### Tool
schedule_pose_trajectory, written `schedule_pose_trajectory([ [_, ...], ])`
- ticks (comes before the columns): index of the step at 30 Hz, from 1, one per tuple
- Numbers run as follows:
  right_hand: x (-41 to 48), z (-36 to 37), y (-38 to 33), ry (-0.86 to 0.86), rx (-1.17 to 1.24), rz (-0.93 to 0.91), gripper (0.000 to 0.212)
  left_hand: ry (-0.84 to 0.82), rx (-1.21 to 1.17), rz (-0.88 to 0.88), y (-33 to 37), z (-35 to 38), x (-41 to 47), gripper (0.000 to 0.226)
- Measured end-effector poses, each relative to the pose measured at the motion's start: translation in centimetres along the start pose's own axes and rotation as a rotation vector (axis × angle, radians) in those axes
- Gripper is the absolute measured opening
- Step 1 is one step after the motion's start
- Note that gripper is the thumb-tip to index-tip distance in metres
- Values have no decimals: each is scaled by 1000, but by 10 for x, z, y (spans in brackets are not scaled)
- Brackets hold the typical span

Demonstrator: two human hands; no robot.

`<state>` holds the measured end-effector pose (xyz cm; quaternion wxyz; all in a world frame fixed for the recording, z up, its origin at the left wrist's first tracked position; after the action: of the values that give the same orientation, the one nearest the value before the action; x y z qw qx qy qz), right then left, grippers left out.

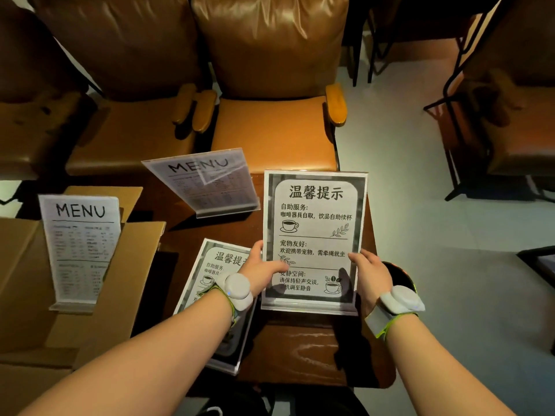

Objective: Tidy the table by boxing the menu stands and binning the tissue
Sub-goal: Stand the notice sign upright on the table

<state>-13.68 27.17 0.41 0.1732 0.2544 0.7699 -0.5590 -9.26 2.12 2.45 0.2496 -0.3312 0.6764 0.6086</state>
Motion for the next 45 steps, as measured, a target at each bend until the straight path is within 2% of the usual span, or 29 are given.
schedule_pose_trajectory([
  [3, 9, -2, -17, 16, 93, -30, 23, 25, 14, 50, 24, 4, 6, 75],
  [7, 23, -8, -53, 0, 67, -118, 16, 47, 13, 85, 54, 5, 14, 100],
  [9, 28, -10, -76, -19, 51, -200, 22, 35, -3, 108, 70, 6, 18, 109],
  [12, 36, -10, -111, -110, 117, -297, 37, -1, -43, 187, 101, 10, 27, 110],
  [15, 47, -12, -136, -149, 147, -339, 50, -52, -86, 258, 129, 15, 37, 103],
  [19, 76, -15, -156, -146, 149, -310, 50, -81, -124, 293, 153, 15, 60, 85],
  [22, 94, -17, -172, -117, 140, -329, 42, -80, -123, 322, 172, 14, 76, 67],
  [29, 130, -16, -173, -61, 89, -334, 37, 15, 105, 385, 210, 13, 97, 48],
  [34, 160, -15, -163, -37, 75, -278, 30, 36, 128, 324, 210, 20, 127, 56],
  [38, 180, -8, -153, -76, 59, -261, 26, 60, 85, 242, 197, 27, 155, 91],
  [40, 185, -5, -149, -88, 51, -264, 26, 68, 62, 224, 190, 29, 164, 90],
  [43, 197, -2, -143, -93, 68, -272, 31, 73, 29, 214, 182, 32, 178, 76],
  [45, 198, -1, -138, -95, 79, -275, 33, 53, -9, 209, 177, 35, 181, 84],
])
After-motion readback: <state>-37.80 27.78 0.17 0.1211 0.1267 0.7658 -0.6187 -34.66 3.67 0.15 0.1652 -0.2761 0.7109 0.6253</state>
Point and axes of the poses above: each hand's wrist, its own x-axis towards the middle knuckle, its own z-axis out of the palm, y = z × x, the point moved 8 cm from there along x, towards the middle knuckle, and after that the axes turned 2 degrees about -z, right-handed, at the moved point
